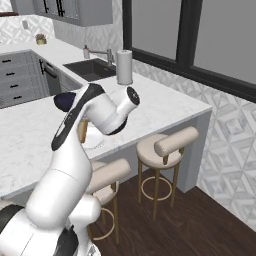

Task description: Start the toaster. Once the lever pops up, take the bread to the plate on the dining counter.

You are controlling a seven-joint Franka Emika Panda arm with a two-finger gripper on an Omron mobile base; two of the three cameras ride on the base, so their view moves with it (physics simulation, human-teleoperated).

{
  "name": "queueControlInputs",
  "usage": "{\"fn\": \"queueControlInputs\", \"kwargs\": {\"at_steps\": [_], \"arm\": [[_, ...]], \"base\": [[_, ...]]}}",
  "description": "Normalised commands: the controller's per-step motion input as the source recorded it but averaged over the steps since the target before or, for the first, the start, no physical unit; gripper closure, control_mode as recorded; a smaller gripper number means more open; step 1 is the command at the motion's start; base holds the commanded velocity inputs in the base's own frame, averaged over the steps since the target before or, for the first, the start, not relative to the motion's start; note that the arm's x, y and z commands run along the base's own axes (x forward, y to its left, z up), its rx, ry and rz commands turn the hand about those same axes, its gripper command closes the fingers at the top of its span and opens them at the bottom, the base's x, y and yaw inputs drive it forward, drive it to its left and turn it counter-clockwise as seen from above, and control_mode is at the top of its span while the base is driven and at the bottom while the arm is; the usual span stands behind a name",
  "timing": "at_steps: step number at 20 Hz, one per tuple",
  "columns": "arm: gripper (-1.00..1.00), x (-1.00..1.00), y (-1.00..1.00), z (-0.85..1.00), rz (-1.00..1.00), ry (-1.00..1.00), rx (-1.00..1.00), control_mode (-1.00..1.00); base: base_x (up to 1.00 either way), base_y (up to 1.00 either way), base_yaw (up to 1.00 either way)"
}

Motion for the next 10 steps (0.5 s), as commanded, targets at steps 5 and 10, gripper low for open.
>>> {"fn": "queueControlInputs", "kwargs": {"at_steps": [5, 10], "arm": [[1.00, 0.80, 0.45, -0.50, 0.02, 0.04, 0.08, -1.00], [1.00, 0.85, 0.33, -0.41, 0.07, 0.09, 0.07, -1.00]], "base": [[0.00, 0.00, 0.00], [0.00, 0.00, 0.00]]}}
